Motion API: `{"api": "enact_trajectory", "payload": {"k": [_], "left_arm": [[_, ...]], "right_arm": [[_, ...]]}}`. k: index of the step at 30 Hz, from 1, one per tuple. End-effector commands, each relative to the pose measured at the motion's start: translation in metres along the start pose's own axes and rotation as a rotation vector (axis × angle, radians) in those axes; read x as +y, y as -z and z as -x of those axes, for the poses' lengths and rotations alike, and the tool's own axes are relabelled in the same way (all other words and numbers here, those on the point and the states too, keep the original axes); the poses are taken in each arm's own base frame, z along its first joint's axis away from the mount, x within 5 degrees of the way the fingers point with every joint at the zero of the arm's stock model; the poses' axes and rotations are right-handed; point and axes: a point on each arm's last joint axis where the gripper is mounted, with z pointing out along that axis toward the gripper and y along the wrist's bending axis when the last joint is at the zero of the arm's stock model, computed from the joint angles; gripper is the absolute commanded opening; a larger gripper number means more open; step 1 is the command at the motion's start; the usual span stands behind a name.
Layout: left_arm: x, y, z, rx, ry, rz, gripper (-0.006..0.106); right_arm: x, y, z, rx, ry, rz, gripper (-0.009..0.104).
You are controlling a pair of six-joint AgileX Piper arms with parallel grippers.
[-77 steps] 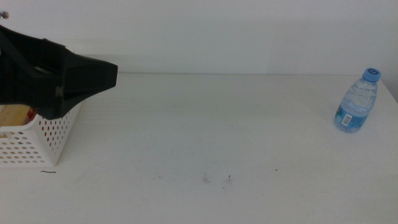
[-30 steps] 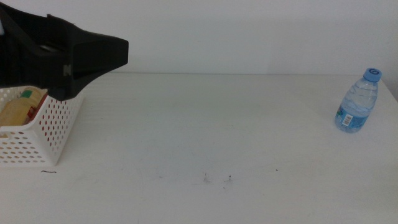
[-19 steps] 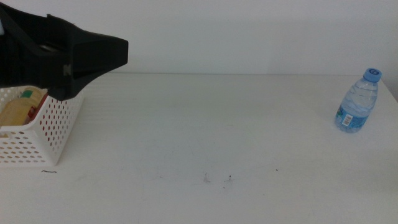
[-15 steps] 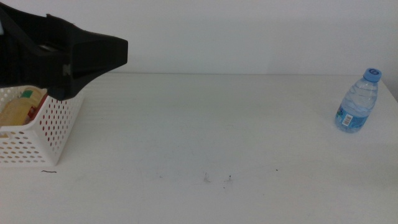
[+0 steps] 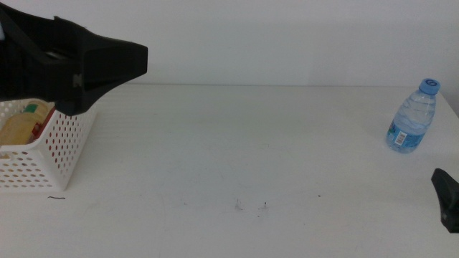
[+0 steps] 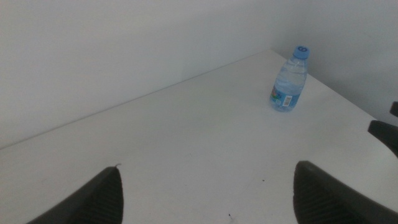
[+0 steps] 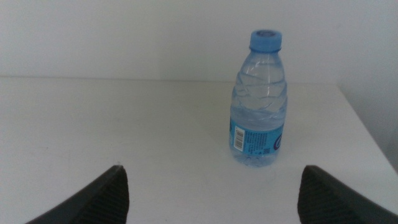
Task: Use arms to grab the bottles and put them into the dustbin to the left of the table.
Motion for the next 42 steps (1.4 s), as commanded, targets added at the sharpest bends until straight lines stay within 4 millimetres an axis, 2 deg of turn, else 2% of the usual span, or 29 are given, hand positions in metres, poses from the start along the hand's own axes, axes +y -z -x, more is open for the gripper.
{"api": "enact_trajectory", "payload": {"k": [1, 7, 12, 21, 32, 42], "left_arm": [[-0.001, 0.002, 0.003, -0.022, 0.013, -0.004, 0.094], [-0.001, 0.002, 0.003, -0.022, 0.009, -0.004, 0.094], [-0.001, 0.002, 0.003, -0.022, 0.009, -0.004, 0.094], [-0.001, 0.002, 0.003, -0.022, 0.009, -0.004, 0.094], [-0.001, 0.002, 0.003, -0.022, 0.009, -0.004, 0.094], [-0.001, 0.002, 0.003, -0.022, 0.007, -0.003, 0.094]], "right_arm": [[-0.001, -0.007, 0.001, -0.025, -0.012, -0.004, 0.093], [-0.001, -0.017, -0.002, -0.042, -0.043, -0.003, 0.093], [-0.009, -0.020, -0.002, -0.058, -0.112, -0.079, 0.093], [-0.014, -0.033, -0.008, 0.012, -0.056, -0.140, 0.093], [-0.016, -0.081, -0.010, 0.108, 0.081, -0.135, 0.093], [-0.020, -0.124, -0.006, 0.120, 0.096, -0.152, 0.093]]}}
